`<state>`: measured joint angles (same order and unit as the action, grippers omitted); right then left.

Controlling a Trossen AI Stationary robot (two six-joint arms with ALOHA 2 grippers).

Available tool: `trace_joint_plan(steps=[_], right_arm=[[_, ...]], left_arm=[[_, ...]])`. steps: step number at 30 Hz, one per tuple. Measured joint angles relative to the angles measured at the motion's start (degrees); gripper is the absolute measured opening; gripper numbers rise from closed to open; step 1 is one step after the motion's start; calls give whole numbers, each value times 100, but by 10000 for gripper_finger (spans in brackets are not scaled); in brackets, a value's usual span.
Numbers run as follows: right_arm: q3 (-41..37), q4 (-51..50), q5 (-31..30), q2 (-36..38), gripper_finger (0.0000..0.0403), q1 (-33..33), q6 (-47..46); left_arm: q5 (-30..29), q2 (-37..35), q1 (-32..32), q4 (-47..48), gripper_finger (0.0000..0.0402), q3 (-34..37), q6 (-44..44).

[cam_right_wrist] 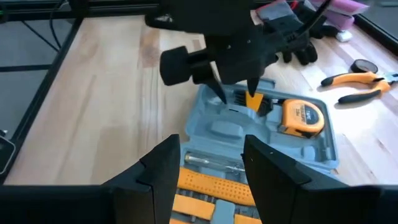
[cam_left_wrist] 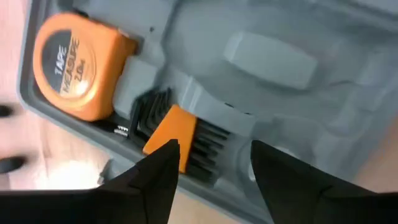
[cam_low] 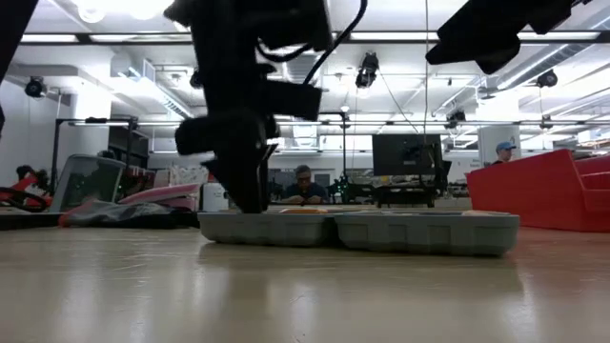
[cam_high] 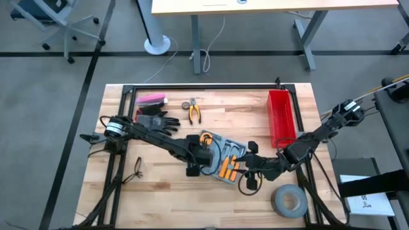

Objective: Prefit tool cases
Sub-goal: Remove the hex key set from the pre-fit tool case

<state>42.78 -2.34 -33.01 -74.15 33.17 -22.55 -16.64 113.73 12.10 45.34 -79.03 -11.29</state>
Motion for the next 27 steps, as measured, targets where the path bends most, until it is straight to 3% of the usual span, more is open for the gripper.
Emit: trace_joint_plan(steps=[4, 14, 27], right_arm=[[0, 1, 4, 0, 152, 7, -46], [0, 29, 38, 11, 157, 4, -241], [-1, 46, 52, 13, 148, 4, -460]], left_arm=[[-319, 0, -2, -6, 191, 145, 39], [-1103, -7, -1, -443, 183, 512, 1512], [-1545, -15, 24, -1143, 173, 773, 1833]])
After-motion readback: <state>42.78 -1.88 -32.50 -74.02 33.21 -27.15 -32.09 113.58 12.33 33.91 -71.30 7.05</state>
